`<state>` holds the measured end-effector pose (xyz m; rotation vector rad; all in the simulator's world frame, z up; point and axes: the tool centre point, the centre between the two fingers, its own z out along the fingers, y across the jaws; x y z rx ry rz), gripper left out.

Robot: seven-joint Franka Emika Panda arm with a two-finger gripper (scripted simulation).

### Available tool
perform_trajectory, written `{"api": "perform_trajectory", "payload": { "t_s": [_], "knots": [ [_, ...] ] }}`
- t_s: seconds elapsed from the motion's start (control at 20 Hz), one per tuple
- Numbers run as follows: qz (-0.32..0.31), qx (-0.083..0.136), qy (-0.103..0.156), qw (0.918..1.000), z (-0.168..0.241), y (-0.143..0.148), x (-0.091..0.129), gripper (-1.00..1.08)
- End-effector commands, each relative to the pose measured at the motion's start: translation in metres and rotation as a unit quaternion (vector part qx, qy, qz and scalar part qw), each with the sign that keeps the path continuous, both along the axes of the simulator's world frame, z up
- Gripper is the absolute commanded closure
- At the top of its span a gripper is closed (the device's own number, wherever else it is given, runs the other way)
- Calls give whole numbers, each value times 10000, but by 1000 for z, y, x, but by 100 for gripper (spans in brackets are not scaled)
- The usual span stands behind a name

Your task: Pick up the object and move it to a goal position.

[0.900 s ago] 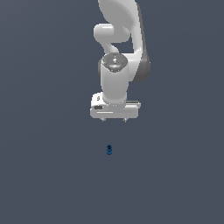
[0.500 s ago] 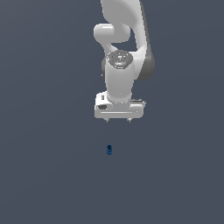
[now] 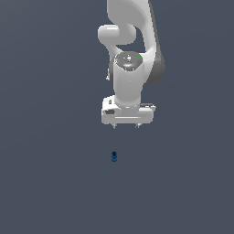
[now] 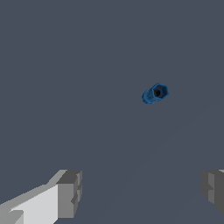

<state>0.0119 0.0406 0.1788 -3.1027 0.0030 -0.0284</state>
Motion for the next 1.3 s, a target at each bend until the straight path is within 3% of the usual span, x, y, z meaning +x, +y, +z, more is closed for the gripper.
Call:
{"api": "perform_trajectory", "payload": {
  "t_s": [0.0,0.85,1.25],
  "knots": [
    [-9,-4,4,10000,-2,-1,3,-92],
    [-167,-128,68,9998,-59,-38,63,-92],
    [-215,-182,92,9996,-82,-51,79,-92]
  ]
}}
